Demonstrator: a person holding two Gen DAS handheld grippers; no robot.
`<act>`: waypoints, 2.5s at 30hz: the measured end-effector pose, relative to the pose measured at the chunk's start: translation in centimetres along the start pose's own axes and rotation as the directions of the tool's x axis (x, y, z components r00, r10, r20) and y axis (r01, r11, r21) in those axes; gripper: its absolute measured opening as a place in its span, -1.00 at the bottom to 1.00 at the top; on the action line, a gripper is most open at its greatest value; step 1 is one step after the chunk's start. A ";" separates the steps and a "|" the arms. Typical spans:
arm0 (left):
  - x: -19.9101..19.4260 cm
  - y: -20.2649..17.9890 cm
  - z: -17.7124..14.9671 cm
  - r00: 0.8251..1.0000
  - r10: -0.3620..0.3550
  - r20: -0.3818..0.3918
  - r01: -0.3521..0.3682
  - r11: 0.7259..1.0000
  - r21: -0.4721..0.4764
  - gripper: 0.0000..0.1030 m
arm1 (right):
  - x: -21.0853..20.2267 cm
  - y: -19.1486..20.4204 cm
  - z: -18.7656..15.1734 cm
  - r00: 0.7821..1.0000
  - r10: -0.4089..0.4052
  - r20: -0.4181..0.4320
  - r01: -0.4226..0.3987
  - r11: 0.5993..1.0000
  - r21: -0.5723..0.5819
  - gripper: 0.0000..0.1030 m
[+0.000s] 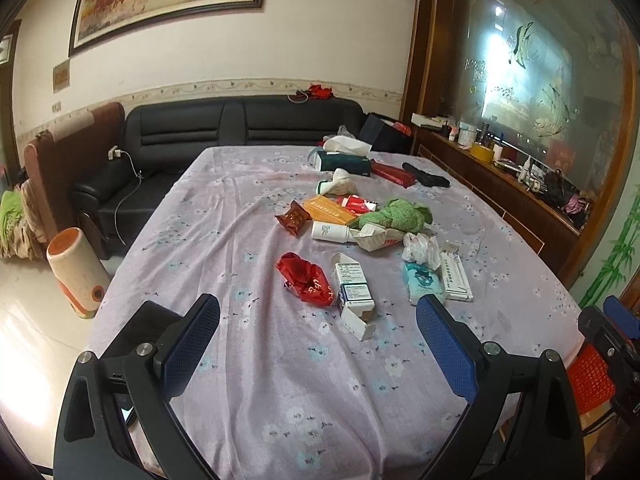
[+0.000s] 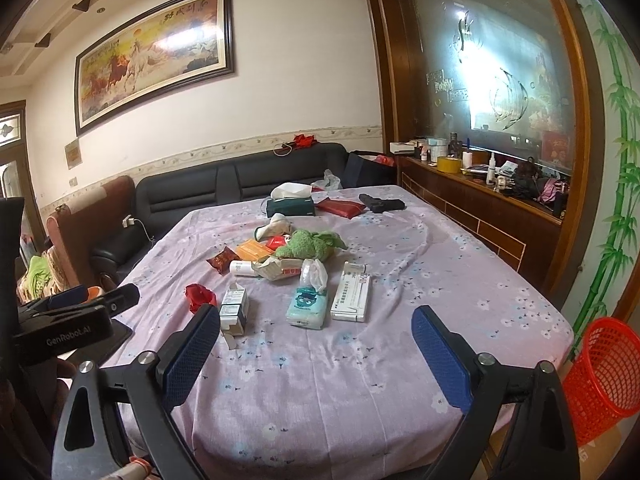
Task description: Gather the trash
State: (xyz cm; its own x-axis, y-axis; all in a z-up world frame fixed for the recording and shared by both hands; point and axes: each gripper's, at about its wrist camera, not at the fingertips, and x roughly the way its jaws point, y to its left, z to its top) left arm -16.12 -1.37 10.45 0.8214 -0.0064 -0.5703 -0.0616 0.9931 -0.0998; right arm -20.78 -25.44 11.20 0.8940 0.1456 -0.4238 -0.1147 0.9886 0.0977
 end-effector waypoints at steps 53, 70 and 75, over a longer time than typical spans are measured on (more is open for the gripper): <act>15.2 -4.9 0.5 0.948 -0.146 -0.283 0.165 0.985 0.044 -0.29 | 24.5 -7.7 0.5 0.911 -0.031 -0.412 0.076 0.993 0.094 -0.77; 1.4 -14.4 3.0 0.953 -0.299 -0.056 0.304 0.930 0.207 -0.28 | 2.3 -9.9 3.7 0.998 0.019 -0.058 -0.010 0.989 0.151 -0.76; -0.3 -17.5 3.0 0.921 -0.384 -0.067 0.389 0.892 0.229 -0.28 | -1.9 -11.8 3.4 1.000 -0.023 0.000 0.023 0.985 0.172 -0.76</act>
State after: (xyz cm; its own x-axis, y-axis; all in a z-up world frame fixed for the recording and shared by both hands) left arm -13.62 -18.45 14.79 0.7422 -0.3953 -0.5411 0.3942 0.9106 -0.1244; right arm -19.61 -37.54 13.94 0.8966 0.1227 -0.4255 -0.0183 0.9703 0.2412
